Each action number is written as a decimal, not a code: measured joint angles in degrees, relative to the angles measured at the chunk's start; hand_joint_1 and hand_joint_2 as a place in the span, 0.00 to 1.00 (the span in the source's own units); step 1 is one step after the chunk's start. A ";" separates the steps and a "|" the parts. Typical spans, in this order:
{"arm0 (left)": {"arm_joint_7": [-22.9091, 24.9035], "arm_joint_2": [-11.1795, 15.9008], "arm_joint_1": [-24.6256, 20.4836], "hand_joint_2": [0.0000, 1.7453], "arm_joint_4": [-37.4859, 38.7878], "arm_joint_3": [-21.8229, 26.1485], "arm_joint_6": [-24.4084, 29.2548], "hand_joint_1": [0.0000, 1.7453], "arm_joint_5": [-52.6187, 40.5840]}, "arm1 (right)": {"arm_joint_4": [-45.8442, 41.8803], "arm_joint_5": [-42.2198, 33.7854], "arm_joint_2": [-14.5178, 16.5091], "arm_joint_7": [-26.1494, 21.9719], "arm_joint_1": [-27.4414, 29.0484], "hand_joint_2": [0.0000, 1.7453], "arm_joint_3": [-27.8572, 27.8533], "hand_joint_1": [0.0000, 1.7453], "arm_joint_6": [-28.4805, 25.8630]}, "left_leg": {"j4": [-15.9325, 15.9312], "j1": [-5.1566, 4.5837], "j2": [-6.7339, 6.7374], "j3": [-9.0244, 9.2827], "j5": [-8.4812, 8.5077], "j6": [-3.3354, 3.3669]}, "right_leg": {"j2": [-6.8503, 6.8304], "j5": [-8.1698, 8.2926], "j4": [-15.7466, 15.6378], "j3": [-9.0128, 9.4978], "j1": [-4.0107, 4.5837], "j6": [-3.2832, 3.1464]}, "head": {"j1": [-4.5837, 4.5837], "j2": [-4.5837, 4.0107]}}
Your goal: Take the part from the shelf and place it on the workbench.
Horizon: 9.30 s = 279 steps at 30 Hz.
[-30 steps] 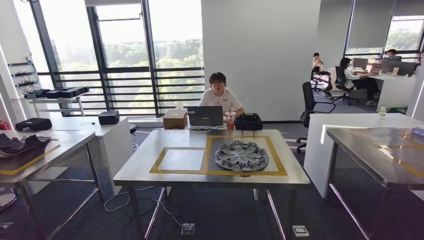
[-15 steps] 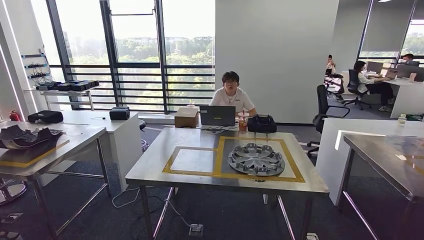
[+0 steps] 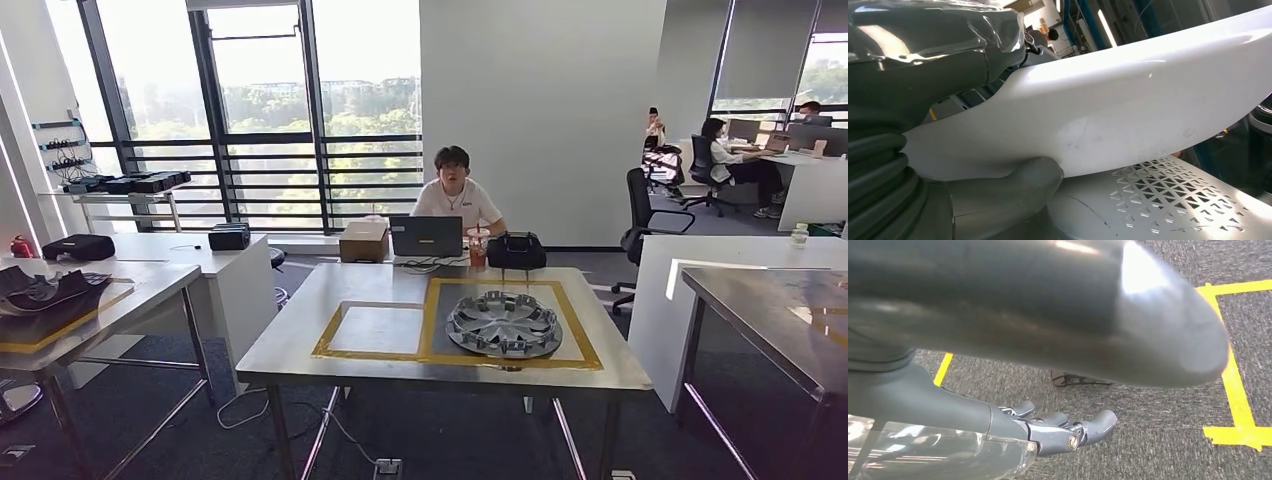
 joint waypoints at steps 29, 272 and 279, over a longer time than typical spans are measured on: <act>-0.02 -0.23 -0.65 1.00 0.54 -0.99 -0.54 1.00 -0.90 | -0.04 -1.52 1.18 -1.07 -0.69 0.00 0.29 0.00 -0.44 | 5.85 -0.30 -0.17 -1.45 -5.08 0.19 | 0.10 0.20 -0.12 -0.34 0.20 -0.52 | 0.08 0.00; 10.36 7.25 -10.60 1.00 17.71 -1.73 26.33 1.00 -62.17 | -0.54 -12.01 1.67 -6.99 -1.97 0.00 15.39 0.00 2.25 | 4.70 -0.76 0.01 -0.85 -5.56 0.30 | 0.28 0.82 0.91 -2.67 0.46 -0.63 | 0.13 0.00; 15.01 8.05 -13.45 1.00 27.24 2.79 30.80 1.00 -76.39 | -0.48 -13.04 2.39 -7.04 -1.97 0.00 15.42 0.00 1.89 | -10.06 -1.32 0.20 5.71 1.90 2.25 | 0.59 0.88 0.82 -2.61 0.98 -0.36 | 0.04 0.01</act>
